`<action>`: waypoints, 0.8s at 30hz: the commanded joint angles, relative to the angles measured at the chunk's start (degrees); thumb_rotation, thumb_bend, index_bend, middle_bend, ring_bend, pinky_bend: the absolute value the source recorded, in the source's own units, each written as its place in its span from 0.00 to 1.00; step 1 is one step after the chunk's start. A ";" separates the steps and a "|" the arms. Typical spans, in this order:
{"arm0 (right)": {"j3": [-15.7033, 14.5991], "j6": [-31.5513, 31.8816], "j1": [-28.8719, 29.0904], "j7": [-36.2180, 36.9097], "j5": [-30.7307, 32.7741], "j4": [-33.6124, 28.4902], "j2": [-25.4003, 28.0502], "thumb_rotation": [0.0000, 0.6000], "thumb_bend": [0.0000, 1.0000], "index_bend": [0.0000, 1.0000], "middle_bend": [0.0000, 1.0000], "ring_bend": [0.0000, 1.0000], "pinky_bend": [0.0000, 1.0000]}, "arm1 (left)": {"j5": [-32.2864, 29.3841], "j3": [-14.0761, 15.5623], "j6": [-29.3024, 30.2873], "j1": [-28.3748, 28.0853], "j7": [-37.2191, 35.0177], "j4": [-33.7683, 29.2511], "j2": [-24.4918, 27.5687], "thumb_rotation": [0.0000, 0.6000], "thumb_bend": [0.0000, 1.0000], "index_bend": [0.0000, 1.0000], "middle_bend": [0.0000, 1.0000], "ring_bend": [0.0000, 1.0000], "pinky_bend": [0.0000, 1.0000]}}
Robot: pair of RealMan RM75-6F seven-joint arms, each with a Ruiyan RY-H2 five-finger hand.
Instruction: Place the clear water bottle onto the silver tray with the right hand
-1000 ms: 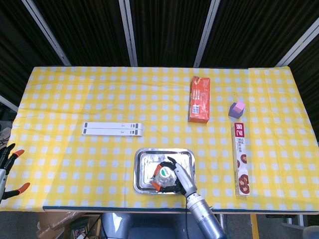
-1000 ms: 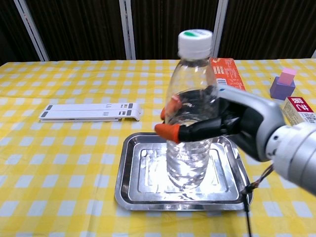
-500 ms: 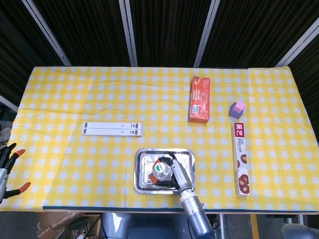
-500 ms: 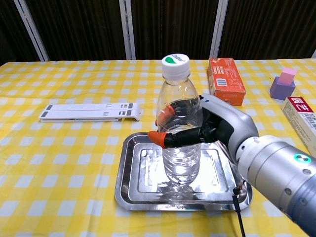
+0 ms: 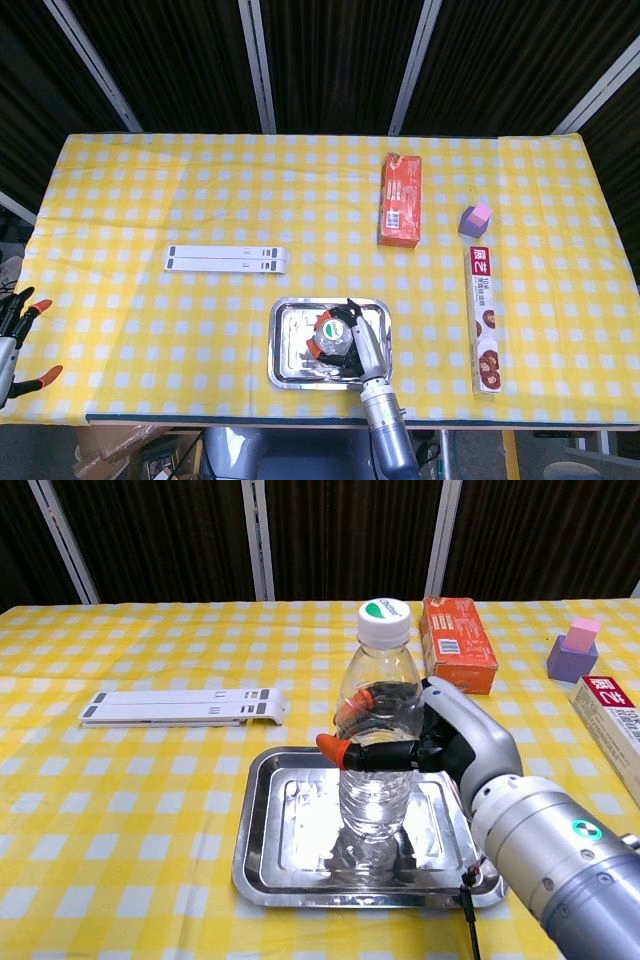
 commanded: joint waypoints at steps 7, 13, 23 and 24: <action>-0.12 -1.97 -0.80 0.38 0.92 1.38 0.30 1.00 0.64 0.83 0.61 0.30 0.00 | -0.01 0.05 0.09 0.03 0.52 -0.11 -0.16 1.00 0.20 0.15 0.00 0.00 0.00; -0.76 -2.57 -1.03 -0.36 -0.15 1.56 0.52 1.00 0.55 0.81 0.61 0.30 0.00 | 0.03 0.12 -0.09 -0.08 1.01 -0.18 -0.30 1.00 0.20 0.15 0.00 0.00 0.00; -2.05 -8.54 0.02 0.66 -0.69 0.23 3.32 1.00 0.12 0.31 0.33 0.16 0.00 | 0.00 0.13 -0.05 -0.08 0.85 -0.15 -0.26 1.00 0.20 0.15 0.00 0.00 0.00; -2.13 -9.21 0.10 0.94 -0.48 0.02 3.65 1.00 0.12 0.28 0.31 0.15 0.00 | 0.04 0.16 -0.09 -0.10 0.98 -0.17 -0.30 1.00 0.20 0.15 0.00 0.00 0.00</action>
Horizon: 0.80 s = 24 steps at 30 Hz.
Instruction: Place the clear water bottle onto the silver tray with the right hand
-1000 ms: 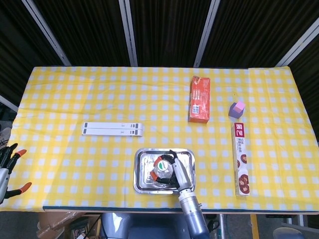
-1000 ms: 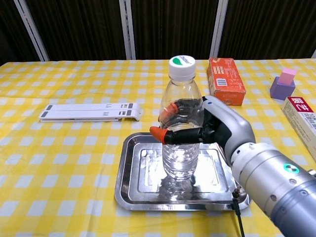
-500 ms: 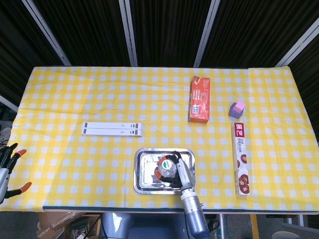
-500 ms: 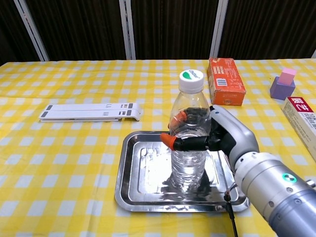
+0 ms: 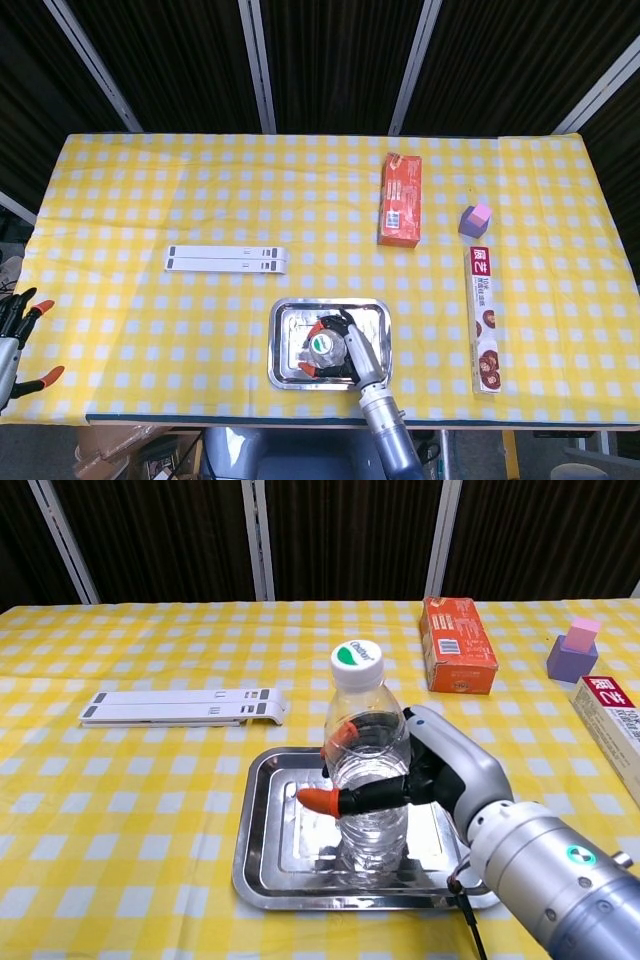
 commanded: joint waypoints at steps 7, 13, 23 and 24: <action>-0.36 -3.73 0.63 1.12 0.88 -1.39 2.19 1.00 0.12 0.18 0.20 0.08 0.00 | 0.39 0.26 -0.22 -0.13 0.93 -0.16 -0.27 1.00 0.20 0.15 0.00 0.00 0.00; 1.13 -3.30 0.22 1.15 1.50 -2.88 4.29 1.00 0.12 0.14 0.15 0.06 0.00 | 0.25 0.15 -0.01 -0.06 0.55 -0.11 -0.16 1.00 0.20 0.15 0.00 0.00 0.00; -0.27 -4.92 -2.68 7.94 -0.71 -5.77 14.39 1.00 0.11 0.14 0.15 0.06 0.00 | 0.25 0.24 -0.17 -0.13 1.24 -0.22 -0.35 1.00 0.20 0.15 0.00 0.00 0.00; -0.97 -5.64 -3.07 9.86 -1.95 -6.02 16.20 1.00 0.11 0.14 0.15 0.06 0.00 | 0.25 0.25 -0.13 -0.11 1.43 -0.28 -0.41 1.00 0.20 0.15 0.00 0.00 0.00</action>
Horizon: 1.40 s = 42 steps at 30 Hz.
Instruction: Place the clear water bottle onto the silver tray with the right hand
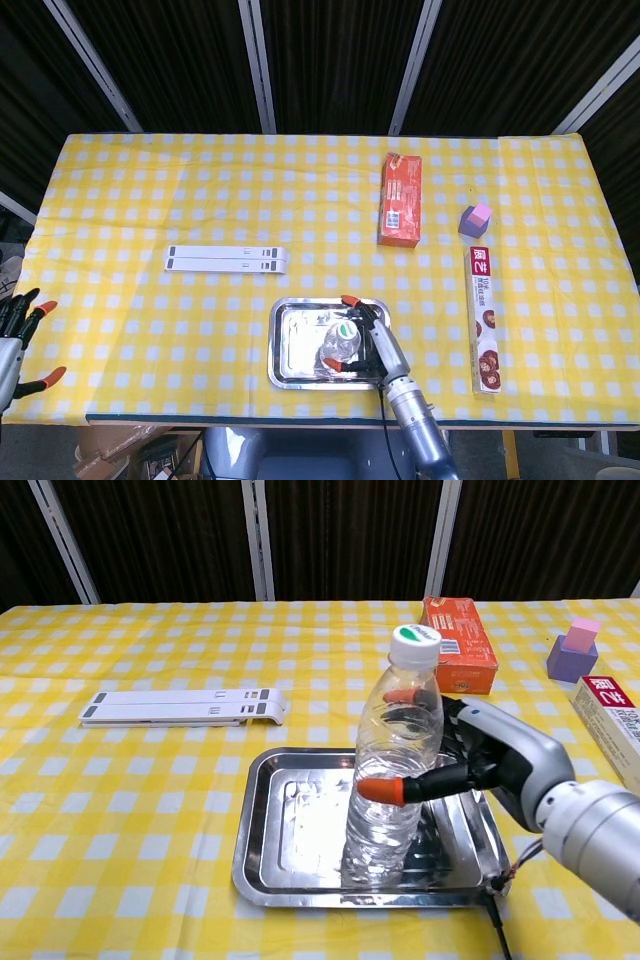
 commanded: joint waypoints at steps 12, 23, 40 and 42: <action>-9.18 -4.18 -4.00 25.69 -18.57 -0.98 20.72 1.00 0.11 0.14 0.14 0.03 0.00 | -0.10 0.15 -0.04 0.01 2.58 -0.47 -0.87 1.00 0.20 0.15 0.00 0.00 0.00; -10.84 4.47 -7.33 5.27 -22.07 9.07 28.13 1.00 0.11 0.06 0.14 0.03 0.00 | -0.06 0.05 0.91 0.46 2.21 -0.60 -0.70 1.00 0.20 0.15 0.00 0.00 0.00; -8.87 22.70 -16.45 -26.65 -20.24 21.04 23.47 1.00 0.09 0.08 0.09 0.00 0.00 | 0.26 0.08 1.56 0.81 2.58 -0.65 -0.81 1.00 0.20 0.15 0.00 0.00 0.00; -8.84 23.50 -16.88 -27.64 -20.33 19.90 24.08 1.00 0.07 0.08 0.09 0.00 0.00 | 0.25 0.09 1.46 0.77 2.68 -0.65 -0.86 1.00 0.20 0.15 0.00 0.00 0.00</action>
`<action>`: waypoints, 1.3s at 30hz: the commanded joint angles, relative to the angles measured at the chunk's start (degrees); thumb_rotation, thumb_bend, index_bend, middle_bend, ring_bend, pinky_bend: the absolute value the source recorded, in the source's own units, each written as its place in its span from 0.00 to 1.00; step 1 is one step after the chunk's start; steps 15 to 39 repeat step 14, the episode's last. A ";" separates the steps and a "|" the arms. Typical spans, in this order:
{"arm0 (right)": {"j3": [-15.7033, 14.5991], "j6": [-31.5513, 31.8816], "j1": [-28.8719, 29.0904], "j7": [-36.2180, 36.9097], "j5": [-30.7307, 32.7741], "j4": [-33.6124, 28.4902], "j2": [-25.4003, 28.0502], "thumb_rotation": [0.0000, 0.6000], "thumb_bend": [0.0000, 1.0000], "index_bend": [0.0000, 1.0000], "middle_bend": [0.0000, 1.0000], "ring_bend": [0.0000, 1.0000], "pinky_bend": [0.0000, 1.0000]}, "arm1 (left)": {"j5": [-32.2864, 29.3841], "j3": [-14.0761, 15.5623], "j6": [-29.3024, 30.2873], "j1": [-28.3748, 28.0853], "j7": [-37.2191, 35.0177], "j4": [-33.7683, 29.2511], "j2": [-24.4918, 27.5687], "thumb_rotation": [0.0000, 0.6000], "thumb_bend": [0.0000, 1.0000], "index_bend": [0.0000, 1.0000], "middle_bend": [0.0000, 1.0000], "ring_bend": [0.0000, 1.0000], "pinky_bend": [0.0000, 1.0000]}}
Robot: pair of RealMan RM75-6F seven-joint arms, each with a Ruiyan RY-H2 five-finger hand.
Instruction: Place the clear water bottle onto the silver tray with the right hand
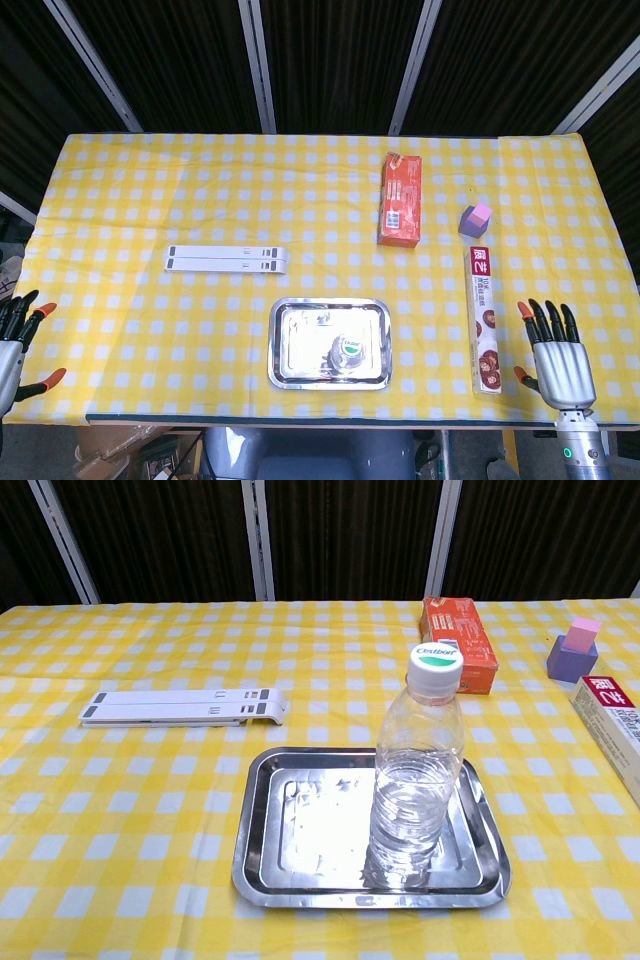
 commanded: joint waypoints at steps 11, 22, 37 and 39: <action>0.32 2.00 -1.72 -2.26 0.01 -6.93 2.79 1.00 0.02 0.08 0.06 0.00 0.00 | -0.56 -0.54 -0.01 -0.12 -2.13 0.65 0.58 1.00 0.20 0.15 0.00 0.00 0.00; 0.08 1.75 -1.78 -1.94 -0.23 -8.17 3.50 1.00 0.02 0.08 0.06 0.00 0.00 | -0.67 -0.70 0.16 -0.08 -2.94 0.82 0.83 1.00 0.20 0.15 0.00 0.00 0.00; 0.08 1.75 -1.78 -1.94 -0.23 -8.17 3.50 1.00 0.02 0.08 0.06 0.00 0.00 | -0.67 -0.70 0.16 -0.08 -2.94 0.82 0.83 1.00 0.20 0.15 0.00 0.00 0.00; 0.08 1.75 -1.78 -1.94 -0.23 -8.17 3.50 1.00 0.02 0.08 0.06 0.00 0.00 | -0.67 -0.70 0.16 -0.08 -2.94 0.82 0.83 1.00 0.20 0.15 0.00 0.00 0.00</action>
